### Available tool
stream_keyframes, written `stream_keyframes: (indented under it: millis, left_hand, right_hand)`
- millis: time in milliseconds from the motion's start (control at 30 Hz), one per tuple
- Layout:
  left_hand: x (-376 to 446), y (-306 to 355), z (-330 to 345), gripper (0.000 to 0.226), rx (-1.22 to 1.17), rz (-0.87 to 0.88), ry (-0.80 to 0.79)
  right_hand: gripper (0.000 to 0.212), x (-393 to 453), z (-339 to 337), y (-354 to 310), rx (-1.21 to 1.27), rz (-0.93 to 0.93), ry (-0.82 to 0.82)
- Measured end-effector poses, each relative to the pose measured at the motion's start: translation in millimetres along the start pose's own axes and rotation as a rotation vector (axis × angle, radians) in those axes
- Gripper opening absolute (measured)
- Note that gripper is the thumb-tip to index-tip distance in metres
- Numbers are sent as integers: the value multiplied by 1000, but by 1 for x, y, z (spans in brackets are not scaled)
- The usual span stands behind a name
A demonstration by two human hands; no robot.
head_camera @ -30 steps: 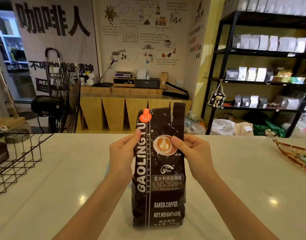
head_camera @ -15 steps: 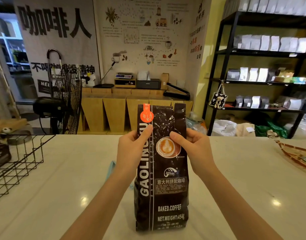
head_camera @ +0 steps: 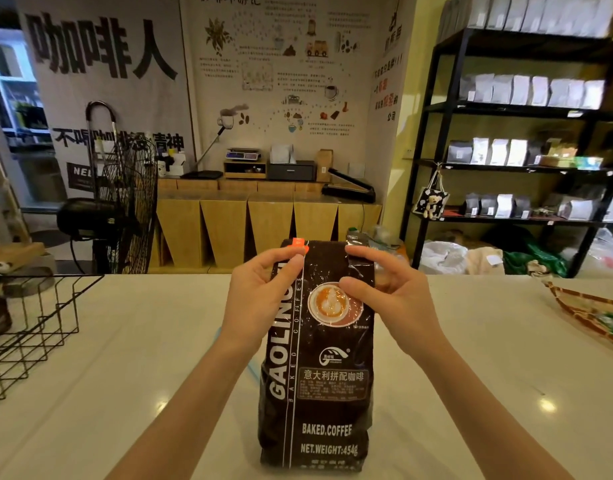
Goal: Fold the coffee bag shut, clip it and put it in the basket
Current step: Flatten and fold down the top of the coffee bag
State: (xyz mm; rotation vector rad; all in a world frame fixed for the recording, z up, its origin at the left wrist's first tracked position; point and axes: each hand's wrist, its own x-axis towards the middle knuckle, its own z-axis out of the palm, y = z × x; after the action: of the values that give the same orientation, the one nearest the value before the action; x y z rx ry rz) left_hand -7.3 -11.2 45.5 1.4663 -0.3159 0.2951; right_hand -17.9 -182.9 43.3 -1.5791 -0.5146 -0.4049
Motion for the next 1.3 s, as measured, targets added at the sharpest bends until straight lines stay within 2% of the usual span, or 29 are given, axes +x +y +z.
stream_keyframes:
  millis: [233, 433, 567, 733, 933, 1100, 1300]
  left_hand:
    - [-5, 6, -13, 55, 153, -87, -145]
    - [-5, 11, -18, 35, 193, -88, -148]
    - [-8, 11, -17, 33, 172, -102, -105]
    - [-11, 10, -15, 24, 123, -133, -78]
    - [-10, 8, -15, 17, 54, -191, -101]
    - [-10, 6, -10, 11, -134, -255, -89]
    - [-9, 4, -9, 10, -155, -246, -59]
  right_hand:
    - [41, 4, -10, -3, 2, 86, -106]
    - [28, 8, -11, -7, -33, 124, -120]
    - [12, 10, -9, -5, -56, 146, -103]
    - [3, 11, -9, -4, -155, 130, -65]
    - [23, 12, -7, -4, -148, 137, -84]
    - [11, 13, -5, -2, -70, 196, -92]
    - [14, 13, -5, -1, -13, 209, -71]
